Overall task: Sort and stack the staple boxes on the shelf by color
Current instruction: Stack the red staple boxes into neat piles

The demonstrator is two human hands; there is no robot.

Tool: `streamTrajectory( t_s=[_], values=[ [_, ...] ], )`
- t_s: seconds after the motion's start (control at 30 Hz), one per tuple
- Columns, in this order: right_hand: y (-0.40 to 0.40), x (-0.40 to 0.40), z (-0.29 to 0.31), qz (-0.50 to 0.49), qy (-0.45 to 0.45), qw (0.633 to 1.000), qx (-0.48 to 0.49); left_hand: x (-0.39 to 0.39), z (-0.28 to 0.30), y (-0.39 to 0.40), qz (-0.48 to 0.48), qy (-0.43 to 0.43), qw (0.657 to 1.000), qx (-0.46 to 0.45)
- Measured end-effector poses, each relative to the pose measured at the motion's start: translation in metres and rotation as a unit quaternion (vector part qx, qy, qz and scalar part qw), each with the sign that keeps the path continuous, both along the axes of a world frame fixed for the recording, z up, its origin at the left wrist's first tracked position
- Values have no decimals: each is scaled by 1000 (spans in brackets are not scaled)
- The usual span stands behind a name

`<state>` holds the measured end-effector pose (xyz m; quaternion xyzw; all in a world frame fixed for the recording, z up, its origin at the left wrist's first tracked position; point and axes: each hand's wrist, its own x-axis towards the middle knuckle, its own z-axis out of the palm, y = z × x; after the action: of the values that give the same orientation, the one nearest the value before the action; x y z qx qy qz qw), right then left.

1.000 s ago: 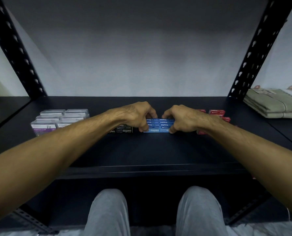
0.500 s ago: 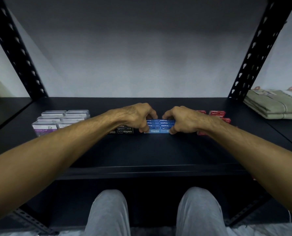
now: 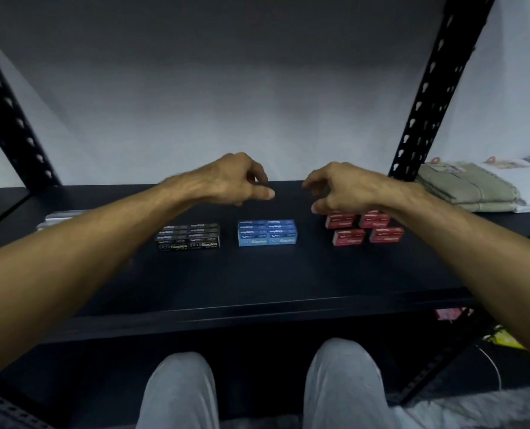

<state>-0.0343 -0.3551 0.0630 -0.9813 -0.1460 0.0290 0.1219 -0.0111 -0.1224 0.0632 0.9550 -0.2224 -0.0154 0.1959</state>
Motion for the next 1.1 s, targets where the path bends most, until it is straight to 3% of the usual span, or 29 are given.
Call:
streamTrajectory(
  t_s=[0.23, 0.4, 0.67, 1.1],
  values=[
    [-60, -11, -1, -50, -11, 998, -29, -5, -15, -63, -77, -21, 995, -54],
    [-99, -23, -17, -75, 2, 996, -54, -13, -40, -113, -122, -1, 992, -22],
    [-123, -31, -45, -65, -4, 998, -10, -10, -61, -148, -121, -4, 993, 5],
    [-105, -24, -60, -37, -33, 997, 55, -5, -66, -139, -97, -4, 995, 17]
  ],
)
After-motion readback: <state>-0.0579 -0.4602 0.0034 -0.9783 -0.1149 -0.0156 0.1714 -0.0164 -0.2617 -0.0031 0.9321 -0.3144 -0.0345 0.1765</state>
